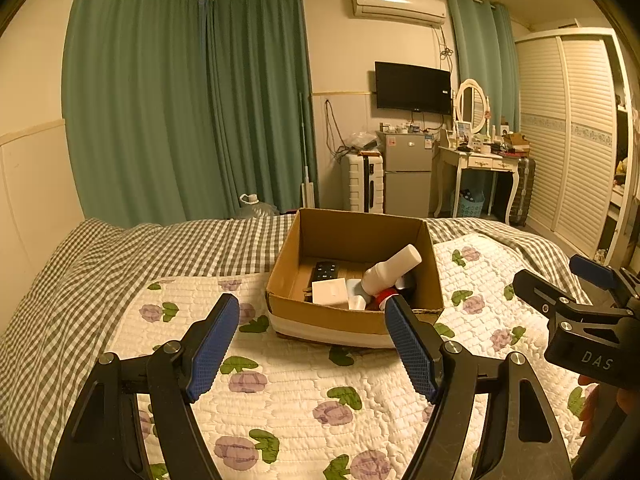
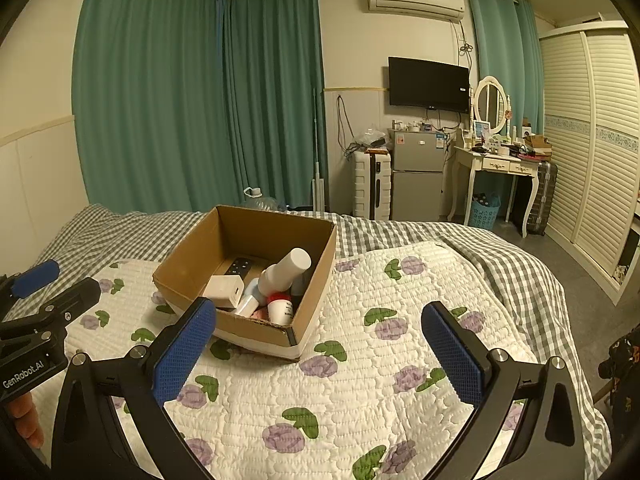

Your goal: Organize rigid objects

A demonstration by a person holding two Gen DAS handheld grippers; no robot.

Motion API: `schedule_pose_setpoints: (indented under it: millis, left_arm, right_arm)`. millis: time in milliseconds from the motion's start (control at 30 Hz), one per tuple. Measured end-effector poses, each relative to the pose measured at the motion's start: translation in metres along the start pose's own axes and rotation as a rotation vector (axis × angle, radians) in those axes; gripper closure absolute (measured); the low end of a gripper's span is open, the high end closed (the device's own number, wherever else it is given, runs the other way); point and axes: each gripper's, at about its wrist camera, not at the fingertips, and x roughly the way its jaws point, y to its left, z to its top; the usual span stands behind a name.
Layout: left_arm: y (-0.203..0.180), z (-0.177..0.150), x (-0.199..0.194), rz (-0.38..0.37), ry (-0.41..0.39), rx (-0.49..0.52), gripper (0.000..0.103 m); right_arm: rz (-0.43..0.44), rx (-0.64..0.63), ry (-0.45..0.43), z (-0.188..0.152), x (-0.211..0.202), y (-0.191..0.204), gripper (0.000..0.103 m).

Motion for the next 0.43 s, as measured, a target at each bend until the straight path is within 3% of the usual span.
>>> schedule_pose_setpoints:
  millis: [433]
  left_arm:
    - [-0.0014,-0.001,0.0028,-0.011,0.013,0.004,0.025]
  right_arm:
    - [-0.005,0.006,0.01,-0.0042,0.0025,0.0012,0.0]
